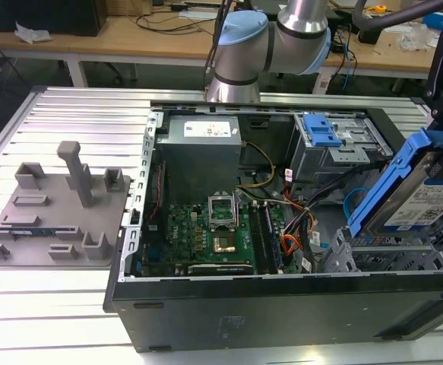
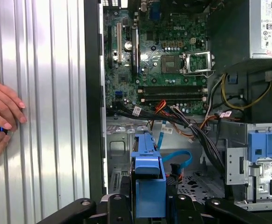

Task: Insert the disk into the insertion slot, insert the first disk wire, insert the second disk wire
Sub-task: 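Insert the disk into the insertion slot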

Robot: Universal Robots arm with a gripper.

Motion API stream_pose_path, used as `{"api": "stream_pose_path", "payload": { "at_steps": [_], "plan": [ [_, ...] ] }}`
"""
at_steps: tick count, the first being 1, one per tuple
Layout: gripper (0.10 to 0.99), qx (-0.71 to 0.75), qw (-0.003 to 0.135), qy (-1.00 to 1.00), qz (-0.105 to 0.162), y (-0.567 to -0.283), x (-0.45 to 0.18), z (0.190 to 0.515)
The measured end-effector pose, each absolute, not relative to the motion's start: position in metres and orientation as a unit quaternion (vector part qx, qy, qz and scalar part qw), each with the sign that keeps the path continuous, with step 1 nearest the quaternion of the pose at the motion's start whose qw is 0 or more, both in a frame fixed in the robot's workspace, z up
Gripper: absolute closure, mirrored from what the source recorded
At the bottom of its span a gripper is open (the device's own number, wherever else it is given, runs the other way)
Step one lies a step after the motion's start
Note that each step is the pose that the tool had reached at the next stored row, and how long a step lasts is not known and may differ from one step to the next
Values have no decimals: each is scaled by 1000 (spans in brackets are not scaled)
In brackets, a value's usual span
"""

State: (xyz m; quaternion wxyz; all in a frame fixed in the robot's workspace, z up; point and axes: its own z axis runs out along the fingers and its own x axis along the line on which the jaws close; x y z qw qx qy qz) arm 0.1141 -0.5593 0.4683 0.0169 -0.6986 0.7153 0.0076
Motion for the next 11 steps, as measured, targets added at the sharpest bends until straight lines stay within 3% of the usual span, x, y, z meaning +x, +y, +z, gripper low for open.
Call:
{"api": "stream_pose_path", "payload": {
  "at_steps": [11],
  "plan": [
    [722, -698, 17, 715, 8, -558, 115, 463]
  ]
}}
